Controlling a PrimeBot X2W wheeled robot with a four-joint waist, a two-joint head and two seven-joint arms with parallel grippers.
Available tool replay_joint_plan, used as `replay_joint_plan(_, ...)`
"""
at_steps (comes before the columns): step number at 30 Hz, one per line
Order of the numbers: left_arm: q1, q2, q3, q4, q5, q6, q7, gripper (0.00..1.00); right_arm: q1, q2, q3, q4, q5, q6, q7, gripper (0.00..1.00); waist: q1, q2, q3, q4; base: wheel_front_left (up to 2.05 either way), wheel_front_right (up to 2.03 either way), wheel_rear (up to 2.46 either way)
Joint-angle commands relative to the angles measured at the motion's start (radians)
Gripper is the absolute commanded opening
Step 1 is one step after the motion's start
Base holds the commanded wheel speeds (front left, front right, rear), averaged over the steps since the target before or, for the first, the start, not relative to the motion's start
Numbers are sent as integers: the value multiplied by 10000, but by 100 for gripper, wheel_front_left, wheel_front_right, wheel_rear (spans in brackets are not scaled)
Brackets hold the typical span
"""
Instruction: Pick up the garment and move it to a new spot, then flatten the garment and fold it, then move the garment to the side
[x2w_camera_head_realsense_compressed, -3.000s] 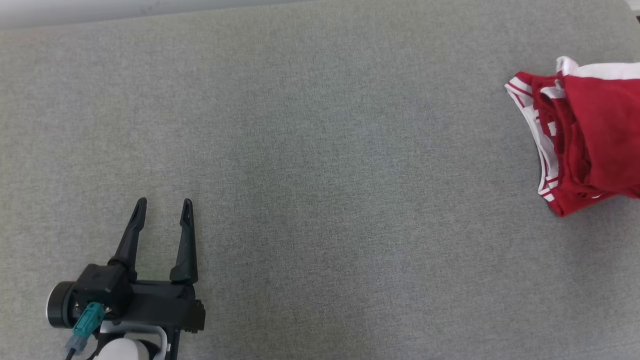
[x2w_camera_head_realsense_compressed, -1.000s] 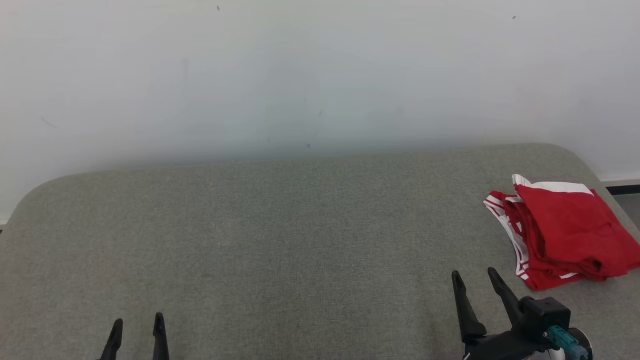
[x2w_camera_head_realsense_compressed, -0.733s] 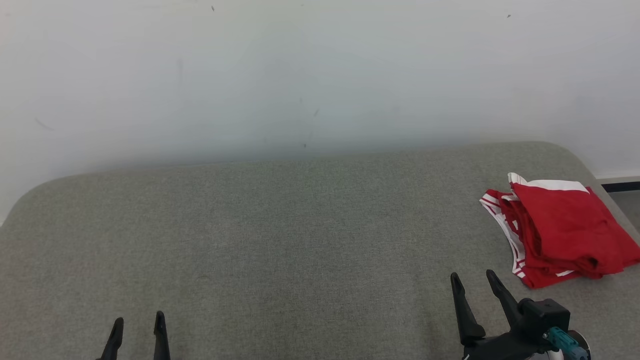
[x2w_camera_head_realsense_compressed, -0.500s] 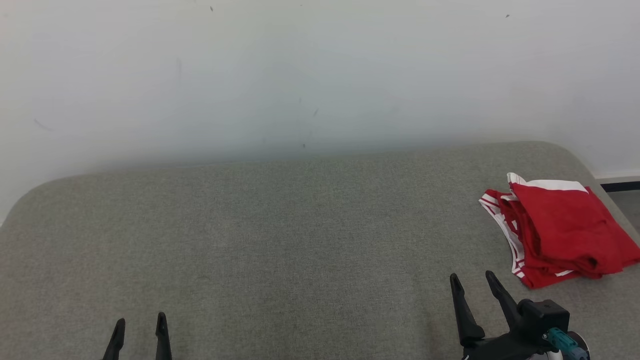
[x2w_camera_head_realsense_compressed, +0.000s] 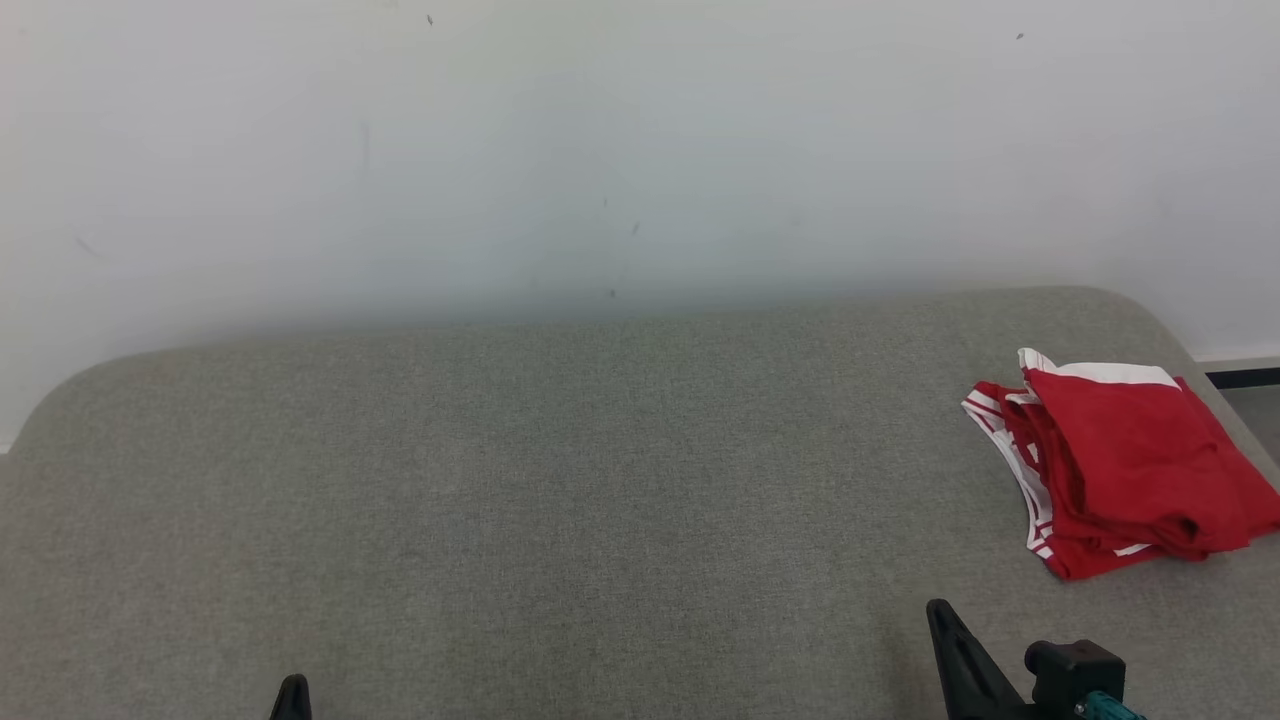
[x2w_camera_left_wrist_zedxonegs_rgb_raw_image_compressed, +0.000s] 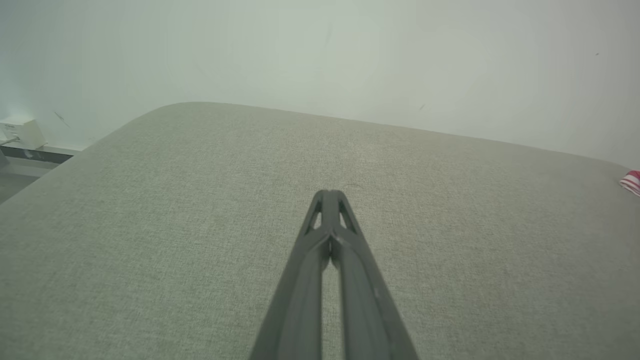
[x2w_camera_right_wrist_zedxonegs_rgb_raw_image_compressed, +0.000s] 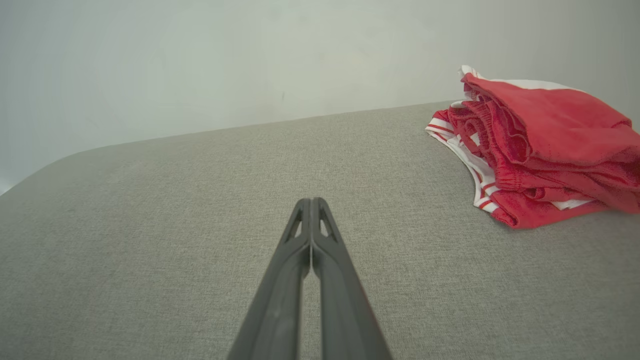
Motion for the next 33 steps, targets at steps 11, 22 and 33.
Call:
replay_joint_plan(11,-429,23,113,26,-2282,-138,645,0,-221,1,-339,-183,2249,-2,406,0,0,0,97,24,0,0,0)
replay_joint_plan(22,-671,36,105,-28,-4186,-255,1081,0,-311,2,-577,-337,4105,-4,709,0,0,0,189,47,0,0,0)
replay_joint_plan(33,-921,47,142,-32,-5857,-360,1506,0,-414,3,-801,-449,5737,-6,986,0,0,0,281,69,0,0,0)
